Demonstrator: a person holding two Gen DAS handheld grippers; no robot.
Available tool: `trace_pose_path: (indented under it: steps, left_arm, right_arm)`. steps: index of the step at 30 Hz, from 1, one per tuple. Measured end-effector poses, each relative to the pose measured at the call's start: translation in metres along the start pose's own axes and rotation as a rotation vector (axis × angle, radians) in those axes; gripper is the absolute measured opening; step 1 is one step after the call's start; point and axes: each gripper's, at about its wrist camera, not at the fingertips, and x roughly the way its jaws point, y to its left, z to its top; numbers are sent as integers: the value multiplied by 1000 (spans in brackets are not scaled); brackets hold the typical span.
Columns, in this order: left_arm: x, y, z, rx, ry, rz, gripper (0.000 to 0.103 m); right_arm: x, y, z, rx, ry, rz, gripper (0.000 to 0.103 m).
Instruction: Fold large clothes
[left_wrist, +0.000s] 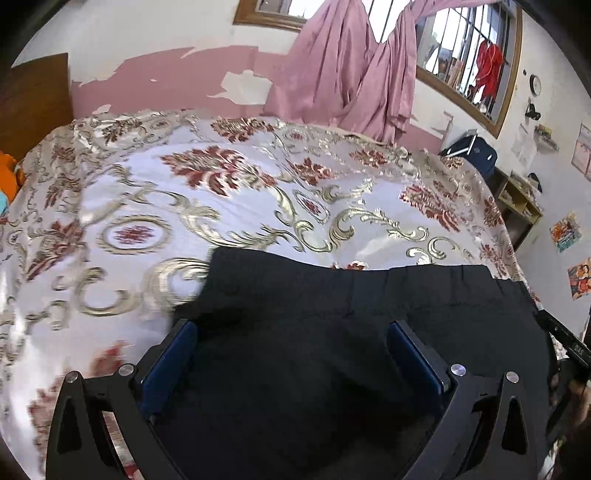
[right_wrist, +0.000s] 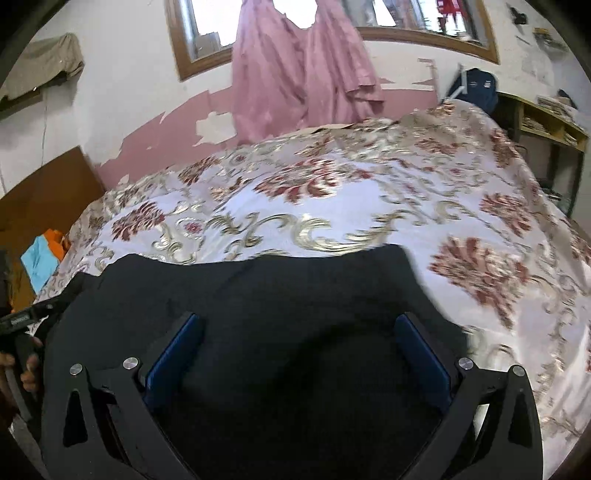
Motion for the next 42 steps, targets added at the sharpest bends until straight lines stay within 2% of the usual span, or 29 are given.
trace_pose_path:
  steps: [4, 7, 11, 14, 22, 24, 27, 31, 36, 39, 42]
  left_arm:
    - [-21, 19, -4, 31, 11, 15, 103]
    - [-28, 34, -13, 54, 62, -3, 103]
    - [-27, 43, -28, 72, 128, -29, 103]
    - [-22, 49, -37, 49, 169, -65, 103]
    - [-4, 46, -45, 62, 251, -145, 103]
    - [-2, 45, -46, 67, 261, -160, 103]
    - [1, 48, -46, 68, 276, -194, 103]
    - [5, 52, -47, 46, 288, -228, 103]
    - [4, 43, -50, 84, 295, -198, 103]
    - [5, 29, -51, 130, 327, -195, 103]
    - [6, 15, -55, 179, 352, -190, 103]
  right_arm:
    - [-20, -27, -5, 36, 8, -18, 102]
    - [-27, -46, -9, 47, 41, 1, 102]
    - [-29, -67, -20, 75, 86, 28, 102]
    - [-28, -79, -30, 91, 111, 59, 102]
    - [-6, -84, -52, 114, 215, 90, 102]
    - [-2, -85, -54, 127, 231, 107, 102]
    - [12, -97, -62, 217, 284, 195, 102]
    - [18, -105, -71, 279, 286, 265, 102]
    - [17, -94, -72, 253, 298, 293, 102]
    - [12, -66, -72, 140, 315, 370, 102]
    - [12, -44, -73, 47, 332, 337, 102]
